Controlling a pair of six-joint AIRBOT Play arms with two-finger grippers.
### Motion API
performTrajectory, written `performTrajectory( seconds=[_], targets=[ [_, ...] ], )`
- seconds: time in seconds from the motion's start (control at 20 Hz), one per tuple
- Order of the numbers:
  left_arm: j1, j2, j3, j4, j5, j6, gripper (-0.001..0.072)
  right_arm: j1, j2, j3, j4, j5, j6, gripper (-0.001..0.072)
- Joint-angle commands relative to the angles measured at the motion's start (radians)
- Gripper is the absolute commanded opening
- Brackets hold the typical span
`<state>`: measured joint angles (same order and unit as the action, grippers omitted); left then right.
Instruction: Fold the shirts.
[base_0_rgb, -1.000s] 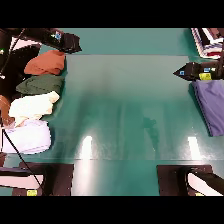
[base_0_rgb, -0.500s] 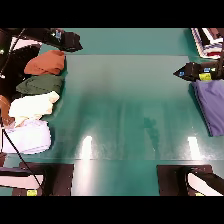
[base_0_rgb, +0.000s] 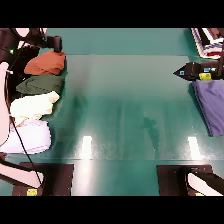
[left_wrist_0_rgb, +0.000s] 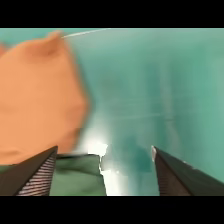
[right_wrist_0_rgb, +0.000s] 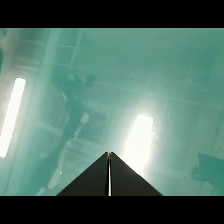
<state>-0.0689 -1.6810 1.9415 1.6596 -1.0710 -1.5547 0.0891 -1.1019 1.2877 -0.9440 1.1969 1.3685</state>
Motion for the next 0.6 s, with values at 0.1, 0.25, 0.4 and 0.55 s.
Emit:
performTrajectory(
  seconds=[0.1,0.25,0.4,0.55],
  targets=[
    [0.146,-0.196,0.0,-0.012,0.088,-0.029,0.071,0.001,0.0,0.001,0.001,-0.001,0.0,0.0015],
    [0.182,-0.274,0.0,-0.021,0.094,-0.033,0.0709,0.001,0.0,0.001,0.001,-0.002,0.0,0.0015],
    [0.201,-0.292,0.0,-0.048,0.113,-0.046,0.0707,0.001,0.0,0.001,0.002,-0.002,0.0,0.0015],
    [0.207,-0.282,0.001,-0.079,0.117,-0.043,0.0084,0.001,0.0,0.001,0.002,-0.002,0.0,0.0016]
  ],
)
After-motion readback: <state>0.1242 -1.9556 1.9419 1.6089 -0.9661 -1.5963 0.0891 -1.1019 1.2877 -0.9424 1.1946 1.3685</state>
